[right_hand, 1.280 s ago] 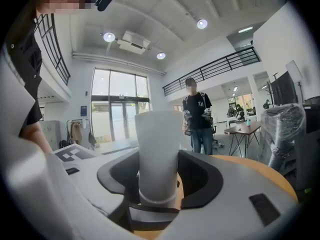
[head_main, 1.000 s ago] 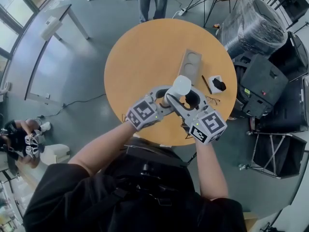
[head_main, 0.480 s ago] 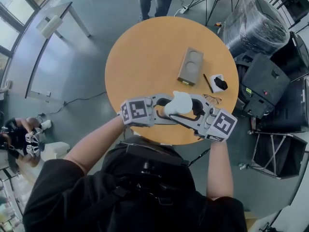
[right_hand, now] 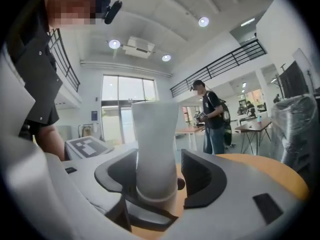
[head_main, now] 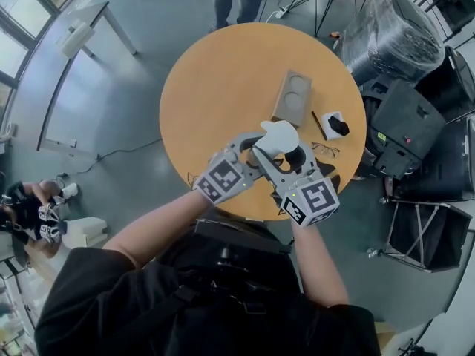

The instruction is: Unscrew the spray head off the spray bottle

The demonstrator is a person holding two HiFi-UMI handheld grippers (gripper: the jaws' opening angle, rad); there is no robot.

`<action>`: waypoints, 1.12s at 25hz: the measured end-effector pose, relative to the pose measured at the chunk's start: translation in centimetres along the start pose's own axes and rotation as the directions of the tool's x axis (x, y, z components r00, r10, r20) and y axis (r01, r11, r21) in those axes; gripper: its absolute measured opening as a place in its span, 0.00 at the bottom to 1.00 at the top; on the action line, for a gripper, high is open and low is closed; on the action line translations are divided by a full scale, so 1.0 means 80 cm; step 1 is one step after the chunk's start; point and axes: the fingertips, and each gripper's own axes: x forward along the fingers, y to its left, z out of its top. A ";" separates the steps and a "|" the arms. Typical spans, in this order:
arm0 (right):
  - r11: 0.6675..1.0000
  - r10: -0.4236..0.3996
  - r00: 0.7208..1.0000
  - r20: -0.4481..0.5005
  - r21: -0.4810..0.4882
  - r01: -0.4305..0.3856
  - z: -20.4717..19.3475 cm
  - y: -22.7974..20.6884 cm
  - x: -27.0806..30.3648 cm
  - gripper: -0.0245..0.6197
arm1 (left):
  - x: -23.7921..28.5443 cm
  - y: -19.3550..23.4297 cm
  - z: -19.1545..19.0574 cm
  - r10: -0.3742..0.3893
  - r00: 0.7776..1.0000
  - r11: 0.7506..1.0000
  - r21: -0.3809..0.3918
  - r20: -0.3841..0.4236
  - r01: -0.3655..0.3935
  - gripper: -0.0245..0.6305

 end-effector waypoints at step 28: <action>0.875 0.480 0.876 0.049 -0.101 -0.474 0.054 0.085 -0.025 0.42 | -0.045 -0.053 0.003 -0.331 0.938 0.943 0.073 0.107 0.325 0.50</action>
